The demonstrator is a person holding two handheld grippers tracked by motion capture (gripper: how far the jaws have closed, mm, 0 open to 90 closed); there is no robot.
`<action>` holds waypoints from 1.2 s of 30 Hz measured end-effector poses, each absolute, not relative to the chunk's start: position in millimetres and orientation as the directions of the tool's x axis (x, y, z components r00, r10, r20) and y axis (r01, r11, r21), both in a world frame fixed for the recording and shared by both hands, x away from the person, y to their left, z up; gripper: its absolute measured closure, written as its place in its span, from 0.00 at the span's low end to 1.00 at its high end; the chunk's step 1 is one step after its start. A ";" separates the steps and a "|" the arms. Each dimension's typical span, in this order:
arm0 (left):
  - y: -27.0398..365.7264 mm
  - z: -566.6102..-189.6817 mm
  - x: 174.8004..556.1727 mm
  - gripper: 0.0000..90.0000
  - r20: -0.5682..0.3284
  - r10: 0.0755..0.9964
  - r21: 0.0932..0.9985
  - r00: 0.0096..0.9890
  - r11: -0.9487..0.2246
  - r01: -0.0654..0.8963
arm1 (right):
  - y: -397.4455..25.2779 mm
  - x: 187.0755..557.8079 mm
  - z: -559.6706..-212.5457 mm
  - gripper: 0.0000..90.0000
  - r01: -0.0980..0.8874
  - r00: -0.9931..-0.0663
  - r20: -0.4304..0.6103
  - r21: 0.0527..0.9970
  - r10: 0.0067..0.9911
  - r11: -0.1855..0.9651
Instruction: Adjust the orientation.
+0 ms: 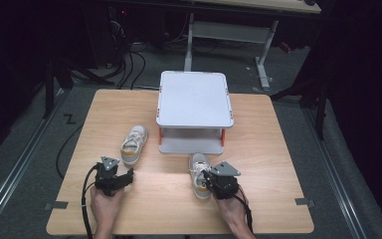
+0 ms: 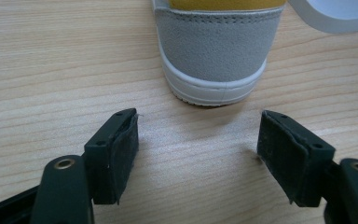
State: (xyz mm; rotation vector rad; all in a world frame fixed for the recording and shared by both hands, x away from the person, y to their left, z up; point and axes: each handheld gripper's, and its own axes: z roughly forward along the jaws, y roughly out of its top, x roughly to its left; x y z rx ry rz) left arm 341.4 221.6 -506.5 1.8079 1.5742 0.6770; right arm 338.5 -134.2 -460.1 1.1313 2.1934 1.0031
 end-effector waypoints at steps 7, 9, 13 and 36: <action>221.2 -506.5 341.5 0.33 -0.023 0.988 0.747 0.152 -0.084 0.659 | -143.9 343.5 -462.9 0.48 0.533 -0.564 0.078 0.795 0.822 0.290; 221.3 -506.5 341.5 0.33 -0.024 0.988 0.747 0.152 -0.084 0.659 | -148.9 344.4 -461.6 0.41 0.529 -0.588 0.141 0.812 0.796 0.246; 221.3 -506.4 341.4 0.33 -0.027 0.988 0.747 0.151 -0.081 0.660 | -169.4 343.1 -456.8 0.38 0.506 -0.613 0.227 0.848 0.757 0.155; 224.2 -501.7 341.5 0.36 -0.028 0.984 0.724 0.176 -0.102 0.683 | -288.9 390.2 -501.0 0.43 0.636 -0.345 0.048 0.746 0.937 0.196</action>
